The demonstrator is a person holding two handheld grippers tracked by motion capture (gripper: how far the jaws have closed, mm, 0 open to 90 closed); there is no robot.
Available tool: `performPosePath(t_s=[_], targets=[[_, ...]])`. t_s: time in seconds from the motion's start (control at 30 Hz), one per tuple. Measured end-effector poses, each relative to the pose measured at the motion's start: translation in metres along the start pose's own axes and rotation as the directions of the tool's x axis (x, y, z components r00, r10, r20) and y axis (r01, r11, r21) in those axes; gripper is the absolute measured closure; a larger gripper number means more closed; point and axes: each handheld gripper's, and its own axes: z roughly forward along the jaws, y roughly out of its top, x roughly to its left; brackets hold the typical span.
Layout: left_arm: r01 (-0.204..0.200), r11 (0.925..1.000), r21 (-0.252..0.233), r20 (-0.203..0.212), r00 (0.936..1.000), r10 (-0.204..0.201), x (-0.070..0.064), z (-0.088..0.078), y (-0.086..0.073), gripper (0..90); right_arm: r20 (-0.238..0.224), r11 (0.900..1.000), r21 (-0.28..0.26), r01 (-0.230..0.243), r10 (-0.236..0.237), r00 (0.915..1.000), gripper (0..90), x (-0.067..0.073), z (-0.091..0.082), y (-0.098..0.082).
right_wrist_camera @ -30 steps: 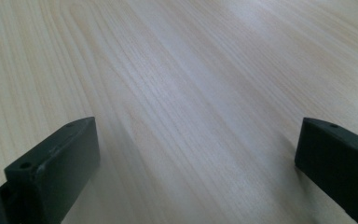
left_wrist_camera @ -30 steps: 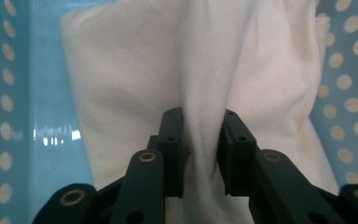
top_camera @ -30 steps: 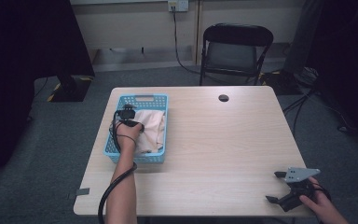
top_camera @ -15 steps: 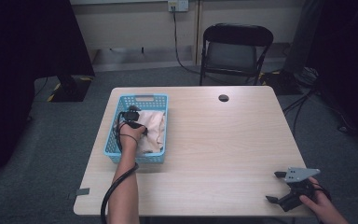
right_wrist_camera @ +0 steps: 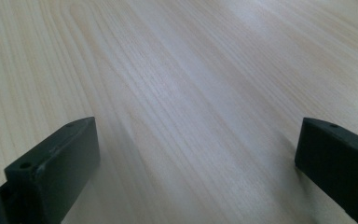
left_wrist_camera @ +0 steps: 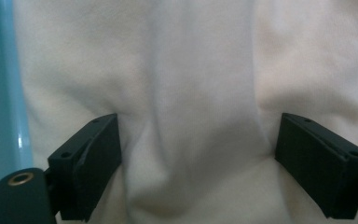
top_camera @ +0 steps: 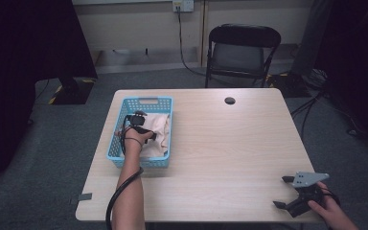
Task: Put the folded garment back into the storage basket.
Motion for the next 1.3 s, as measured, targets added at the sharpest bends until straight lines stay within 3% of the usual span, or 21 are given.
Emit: performPosePath(t_s=[0.27, 0.4, 0.5, 0.57, 0.63, 0.67, 0.7, 0.73, 0.8, 0.93, 0.97, 1.03, 1.2, 1.3], targets=[[0.007, 0.9998, -0.016, 0.017, 0.9998, -0.007, 0.001, 0.001, -0.001, 7.4, 0.000, 1.000, 0.000, 0.000, 0.000, 1.0000, 0.0, 0.000, 0.000, 0.000], [0.036, 0.9991, -0.024, 0.063, 0.9974, -0.034, 0.004, -0.002, -0.001, 5.1, 0.000, 1.000, 0.000, 0.000, 0.000, 1.0000, 0.0, 0.000, 0.000, 0.000], [0.021, 0.9995, -0.024, 0.051, 0.9985, -0.020, 0.005, -0.009, 0.002, 6.6, 0.000, 1.000, 0.000, 0.000, 0.000, 1.0000, 0.0, 0.000, 0.000, 0.000], [0.038, 0.9985, -0.038, 0.031, 0.9988, -0.037, 0.005, -0.019, 0.006, 6.5, 0.000, 1.000, 0.000, 0.000, 0.000, 1.0000, 0.0, 0.000, 0.000, 0.000], [-0.007, 0.9982, -0.059, 0.025, 0.9997, 0.008, 0.004, -0.033, 0.009, 25.7, 0.000, 1.000, 0.000, 0.000, 0.000, 1.0000, 0.0, 0.000, 0.000, 0.000], [-0.007, 0.9982, -0.059, 0.025, 0.9997, 0.008, 0.004, -0.033, 0.009, 33.1, 0.000, 1.000, 0.000, 0.000, 0.000, 1.0000, 0.0, 0.000, 0.000, 0.000], [-0.055, 0.9973, -0.048, 0.018, 0.9982, 0.056, 0.003, -0.037, 0.009, 33.1, 0.000, 1.000, 0.000, 0.000, 0.000, 1.0000, 0.0, 0.000, 0.000, 0.000], [-0.062, 0.9973, -0.040, 0.018, 0.9979, 0.063, 0.003, -0.038, 0.009, 42.0, 0.000, 1.000, 0.000, 0.000, 0.000, 1.0000, 0.0, 0.000, 0.000, 0.000], [-0.072, 0.9972, -0.019, 0.033, 0.9968, 0.072, 0.002, -0.036, 0.007, 48.7, 0.000, 1.000, 0.000, 0.000, 0.000, 1.0000, 0.0, 0.000, 0.000, 0.000], [-0.086, 0.9955, 0.038, 0.014, 0.9962, 0.086, 0.001, -0.025, 0.003, 48.7, 0.000, 1.000, 0.000, 0.000, 0.000, 1.0000, 0.0, 0.000, 0.000, 0.000], [-0.093, 0.9945, 0.049, 0.024, 0.9955, 0.092, 0.000, -0.019, 0.003, 45.7, 0.000, 1.000, 0.000, 0.000, 0.000, 1.0000, 0.0, 0.000, 0.000, 0.000], [-0.103, 0.9908, 0.087, 0.002, 0.9946, 0.104, -0.003, -0.013, 0.003, 38.9, 0.000, 1.000, 0.000, 0.000, 0.000, 1.0000, 0.0, 0.000, 0.000, 0.000], [-0.066, 0.9956, 0.066, 0.026, 0.9976, 0.064, 0.002, -0.009, 0.000, 34.5, 0.000, 1.000, 0.000, 0.000, 0.000, 1.0000, 0.0, 0.000, 0.000, 0.000], [-0.060, 0.9973, 0.041, 0.017, 0.9981, 0.060, 0.002, -0.007, -0.002, 28.2, 0.000, 1.000, 0.000, 0.000, 0.000, 1.0000, 0.0, 0.000, 0.000, 0.000]])
